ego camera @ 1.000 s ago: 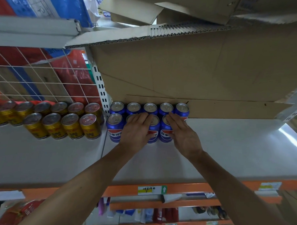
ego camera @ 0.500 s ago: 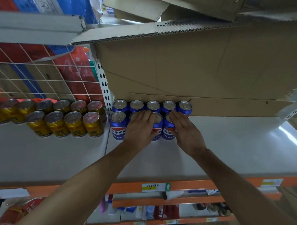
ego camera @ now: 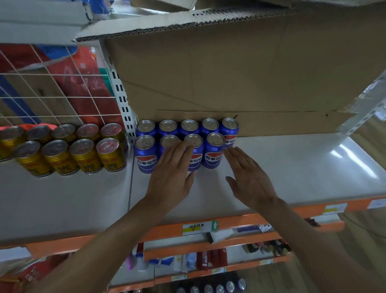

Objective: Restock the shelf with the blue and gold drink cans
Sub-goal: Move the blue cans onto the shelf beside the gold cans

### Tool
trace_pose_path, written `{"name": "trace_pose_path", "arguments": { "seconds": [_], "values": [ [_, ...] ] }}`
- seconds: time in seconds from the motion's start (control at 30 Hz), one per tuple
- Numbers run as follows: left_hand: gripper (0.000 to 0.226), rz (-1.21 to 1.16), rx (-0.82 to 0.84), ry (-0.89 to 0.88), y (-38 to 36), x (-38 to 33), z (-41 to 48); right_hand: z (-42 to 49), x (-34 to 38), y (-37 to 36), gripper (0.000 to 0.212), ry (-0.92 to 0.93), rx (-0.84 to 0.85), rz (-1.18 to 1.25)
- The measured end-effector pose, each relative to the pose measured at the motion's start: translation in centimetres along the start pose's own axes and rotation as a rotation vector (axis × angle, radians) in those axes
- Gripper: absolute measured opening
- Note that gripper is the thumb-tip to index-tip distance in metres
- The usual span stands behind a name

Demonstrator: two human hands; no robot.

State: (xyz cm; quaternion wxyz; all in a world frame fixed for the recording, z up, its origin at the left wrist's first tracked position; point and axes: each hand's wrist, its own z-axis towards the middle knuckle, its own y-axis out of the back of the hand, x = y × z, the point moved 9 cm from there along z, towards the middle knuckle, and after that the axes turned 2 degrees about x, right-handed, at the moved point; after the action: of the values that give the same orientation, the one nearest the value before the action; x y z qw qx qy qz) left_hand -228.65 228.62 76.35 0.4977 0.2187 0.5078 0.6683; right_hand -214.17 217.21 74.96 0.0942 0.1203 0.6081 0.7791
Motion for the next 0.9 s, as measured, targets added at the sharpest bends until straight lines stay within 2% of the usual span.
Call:
{"name": "trace_pose_path", "arguments": {
  "seconds": [0.27, 0.43, 0.63, 0.9],
  "values": [
    [0.07, -0.03, 0.072, -0.027, -1.1, -5.5, -4.0, -6.2, -0.6, -0.2, 0.08, -0.047, 0.063, -0.026],
    [0.064, -0.046, 0.19, -0.013, -4.4, -9.3, -8.4, -11.1, -1.3, -1.5, 0.08, -0.039, 0.095, 0.042],
    [0.062, -0.036, 0.263, 0.108, -7.8, -13.4, -15.1, -17.9, -2.2, -4.5, 0.081, 0.003, 0.166, 0.137],
    [0.063, -0.021, 0.393, 0.357, -13.1, -16.4, -26.1, -26.0, -2.6, -9.3, 0.067, 0.075, 0.317, 0.212]
  ]
}}
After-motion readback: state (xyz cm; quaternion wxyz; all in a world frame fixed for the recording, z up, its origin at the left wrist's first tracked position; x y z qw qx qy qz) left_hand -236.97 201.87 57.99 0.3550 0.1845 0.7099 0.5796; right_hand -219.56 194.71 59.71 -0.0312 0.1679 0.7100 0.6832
